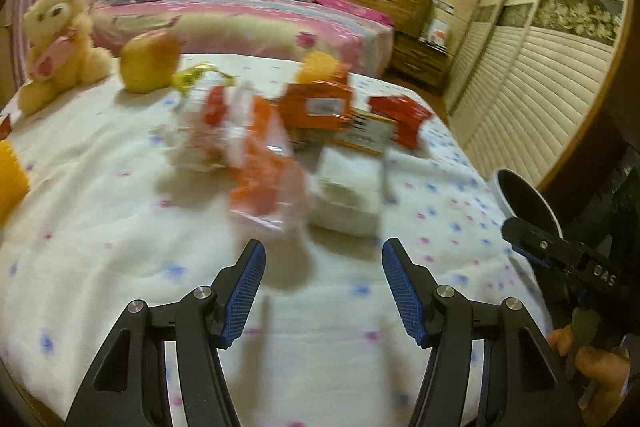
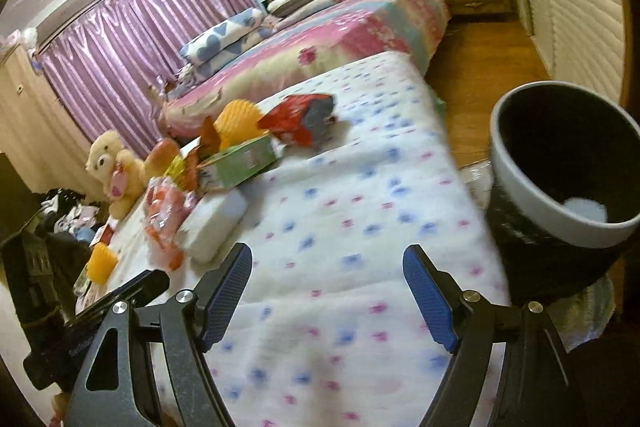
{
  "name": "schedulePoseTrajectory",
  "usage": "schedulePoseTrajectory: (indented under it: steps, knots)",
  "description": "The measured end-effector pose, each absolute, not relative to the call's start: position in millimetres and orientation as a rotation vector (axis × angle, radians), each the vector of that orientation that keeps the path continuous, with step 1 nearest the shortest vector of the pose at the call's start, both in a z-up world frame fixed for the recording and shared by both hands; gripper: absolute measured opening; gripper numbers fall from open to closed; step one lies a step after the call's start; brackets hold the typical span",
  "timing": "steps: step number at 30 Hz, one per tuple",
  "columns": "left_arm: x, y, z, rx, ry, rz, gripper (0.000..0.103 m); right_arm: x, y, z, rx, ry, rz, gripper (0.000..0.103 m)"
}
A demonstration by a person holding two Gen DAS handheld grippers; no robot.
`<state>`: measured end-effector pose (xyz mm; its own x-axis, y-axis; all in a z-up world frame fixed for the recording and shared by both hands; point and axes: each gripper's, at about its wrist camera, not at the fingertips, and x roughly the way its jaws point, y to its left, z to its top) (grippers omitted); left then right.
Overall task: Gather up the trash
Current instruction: 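Move both grippers back to the bed toward the orange bag and foam block, then grasp the orange snack bag with left gripper while right gripper grasps white foam block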
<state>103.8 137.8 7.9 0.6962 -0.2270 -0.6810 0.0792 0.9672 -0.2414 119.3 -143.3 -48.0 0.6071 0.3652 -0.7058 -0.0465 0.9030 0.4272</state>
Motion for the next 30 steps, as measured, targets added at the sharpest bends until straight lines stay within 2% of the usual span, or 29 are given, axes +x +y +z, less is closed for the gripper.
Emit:
schedulePoseTrajectory:
  steps: [11, 12, 13, 16, 20, 24, 28, 29, 30]
  knots:
    - [138, 153, -2, -0.183, 0.816, -0.155, 0.058, 133, -96, -53, 0.372, 0.927, 0.336, 0.079]
    - [142, 153, -4, -0.18, 0.818, -0.161, 0.055, 135, -94, -54, 0.374, 0.931, 0.34, 0.079]
    - [145, 152, -6, -0.179, 0.821, -0.176, 0.046, 136, -91, -55, 0.375, 0.935, 0.344, 0.079]
    - [151, 155, -13, -0.175, 0.824, -0.202, 0.039, 143, -80, -56, 0.363, 0.939, 0.353, 0.079]
    - [150, 164, -15, -0.19, 0.814, -0.208, 0.034, 152, -61, -62, 0.362, 0.958, 0.392, 0.074]
    - [141, 175, -14, -0.216, 0.801, -0.21, 0.033, 161, -41, -69, 0.35, 0.986, 0.429, 0.067]
    - [133, 179, -14, -0.22, 0.794, -0.215, 0.033, 170, -26, -73, 0.352, 0.999, 0.462, 0.066]
    - [131, 178, -14, -0.22, 0.795, -0.216, 0.033, 172, -24, -73, 0.356, 0.999, 0.468, 0.059]
    - [131, 178, -14, -0.219, 0.796, -0.216, 0.033, 173, -22, -74, 0.354, 1.0, 0.474, 0.043]
